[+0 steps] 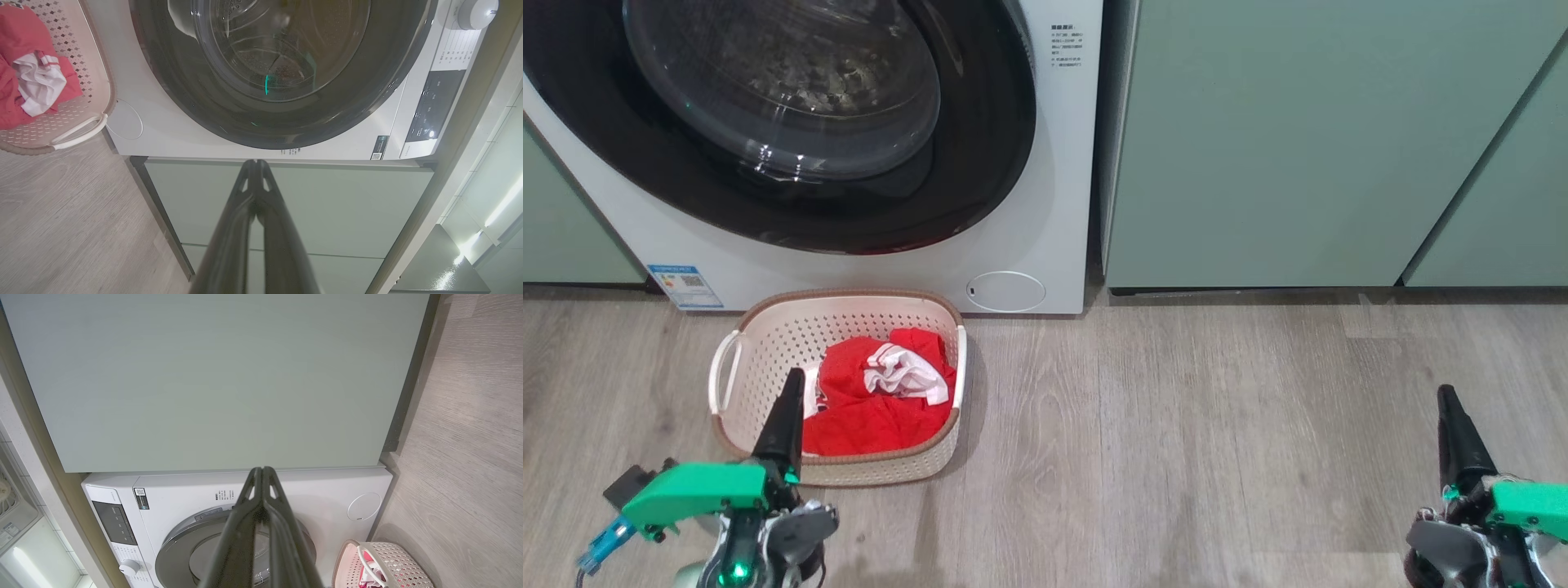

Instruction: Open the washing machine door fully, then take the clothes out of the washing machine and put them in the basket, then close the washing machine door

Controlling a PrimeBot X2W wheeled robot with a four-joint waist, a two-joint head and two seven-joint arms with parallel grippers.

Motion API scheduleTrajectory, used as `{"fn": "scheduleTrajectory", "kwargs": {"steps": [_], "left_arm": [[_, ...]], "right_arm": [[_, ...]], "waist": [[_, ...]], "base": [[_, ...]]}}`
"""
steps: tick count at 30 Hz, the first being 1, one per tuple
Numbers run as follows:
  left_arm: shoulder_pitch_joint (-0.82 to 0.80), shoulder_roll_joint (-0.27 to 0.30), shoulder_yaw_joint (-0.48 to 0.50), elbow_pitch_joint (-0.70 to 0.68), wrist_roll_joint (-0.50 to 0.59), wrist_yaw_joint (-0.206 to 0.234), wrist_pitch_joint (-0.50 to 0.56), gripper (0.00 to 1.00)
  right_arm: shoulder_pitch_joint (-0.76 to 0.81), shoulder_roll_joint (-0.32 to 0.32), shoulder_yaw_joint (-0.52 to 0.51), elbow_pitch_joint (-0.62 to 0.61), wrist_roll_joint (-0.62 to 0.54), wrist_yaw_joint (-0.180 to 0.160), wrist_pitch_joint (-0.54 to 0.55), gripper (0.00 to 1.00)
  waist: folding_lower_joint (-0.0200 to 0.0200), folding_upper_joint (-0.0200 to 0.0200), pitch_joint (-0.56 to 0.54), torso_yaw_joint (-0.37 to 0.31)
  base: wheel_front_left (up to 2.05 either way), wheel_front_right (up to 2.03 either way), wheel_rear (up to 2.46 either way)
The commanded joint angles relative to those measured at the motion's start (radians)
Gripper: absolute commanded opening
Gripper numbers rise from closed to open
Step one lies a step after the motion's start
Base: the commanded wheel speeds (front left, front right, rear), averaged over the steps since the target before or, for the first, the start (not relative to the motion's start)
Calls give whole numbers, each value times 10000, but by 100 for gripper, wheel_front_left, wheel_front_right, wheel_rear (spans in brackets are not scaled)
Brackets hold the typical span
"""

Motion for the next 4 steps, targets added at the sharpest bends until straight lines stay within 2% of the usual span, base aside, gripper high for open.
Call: {"fn": "scheduleTrajectory", "kwargs": {"steps": [1,4], "left_arm": [[-385,56,317,-355,-41,-65,60,0],[-385,56,317,-355,-41,-65,60,0]], "right_arm": [[-460,-58,200,-416,60,-6,58,0],[-460,-58,200,-416,61,-6,58,0]], "waist": [[0,0,0,0],[0,0,0,0]], "base": [[0,0,0],[0,0,0]]}}
